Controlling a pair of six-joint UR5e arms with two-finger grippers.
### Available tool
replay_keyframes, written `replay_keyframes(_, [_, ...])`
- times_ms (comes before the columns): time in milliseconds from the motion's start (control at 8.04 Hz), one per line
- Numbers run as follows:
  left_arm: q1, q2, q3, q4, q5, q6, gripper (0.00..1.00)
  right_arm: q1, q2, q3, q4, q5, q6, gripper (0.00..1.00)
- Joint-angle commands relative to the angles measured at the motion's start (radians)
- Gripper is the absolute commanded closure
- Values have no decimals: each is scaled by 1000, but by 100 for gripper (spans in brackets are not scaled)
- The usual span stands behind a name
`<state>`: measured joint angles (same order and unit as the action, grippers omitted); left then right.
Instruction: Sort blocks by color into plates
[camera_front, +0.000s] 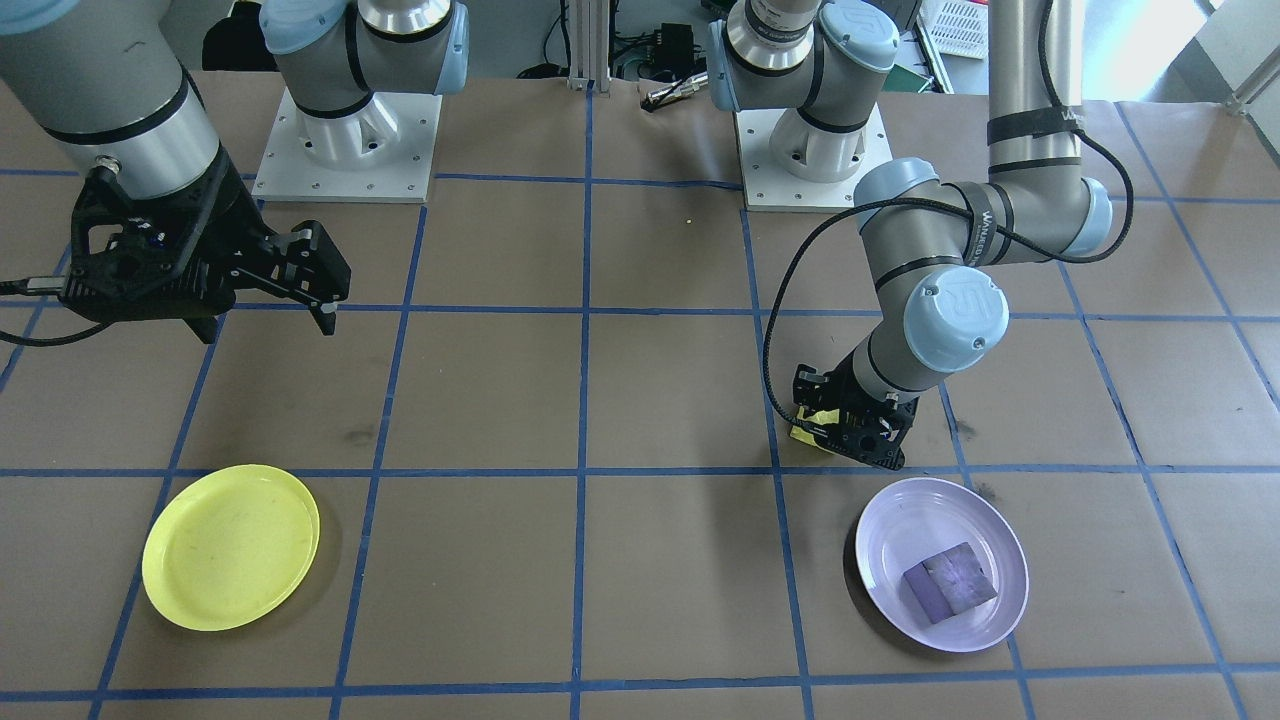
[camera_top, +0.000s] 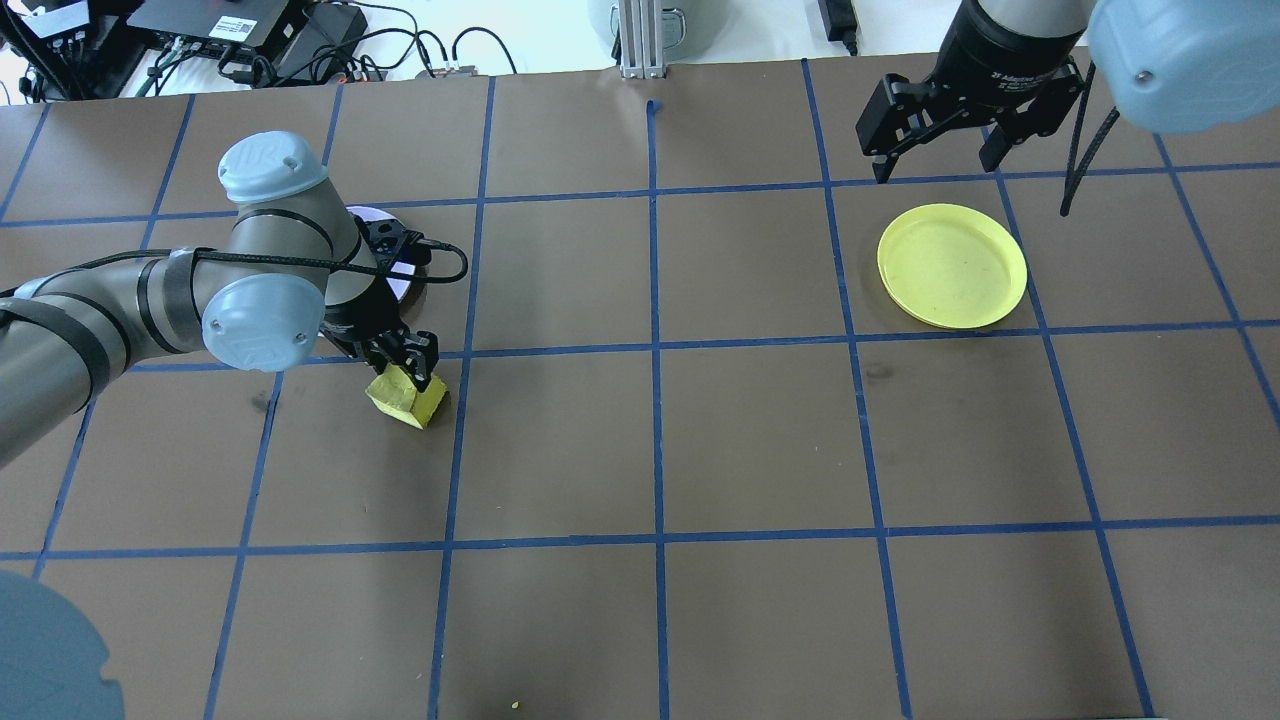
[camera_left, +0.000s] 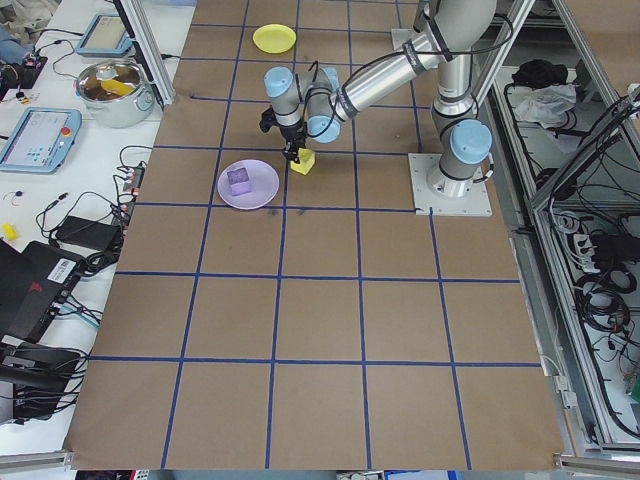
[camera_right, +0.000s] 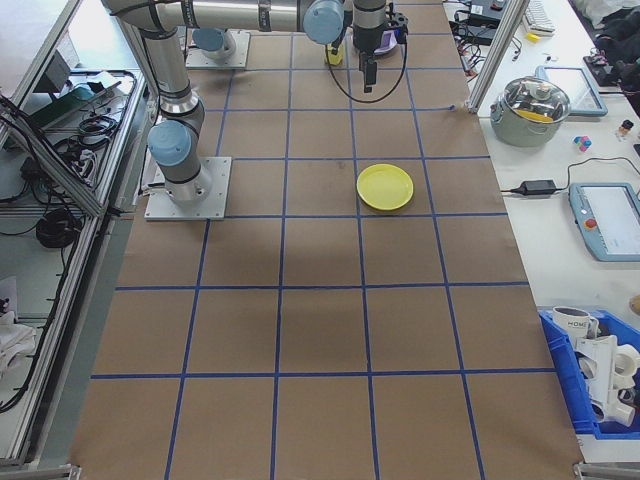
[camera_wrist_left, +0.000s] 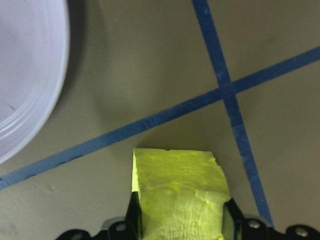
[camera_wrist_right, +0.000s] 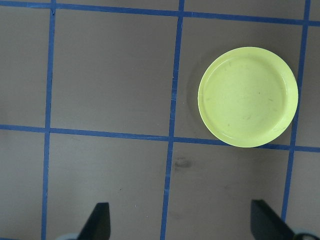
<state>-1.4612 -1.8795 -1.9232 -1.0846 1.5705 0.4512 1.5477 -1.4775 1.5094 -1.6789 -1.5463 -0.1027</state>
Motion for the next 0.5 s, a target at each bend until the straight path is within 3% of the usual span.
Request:
replay_keyframes(0, [-91,5,70,-104,-66,-240,64,0,-1,0,1,0,1,0])
replay_keyframes(124, [-158,-3,143,-173,-75,-335,64,0,0,0,-1,0,1,0])
replay_keyframes(373, [-267,-21,275,-287,-224,-558,64,-1,0,0,-1,0,1,0])
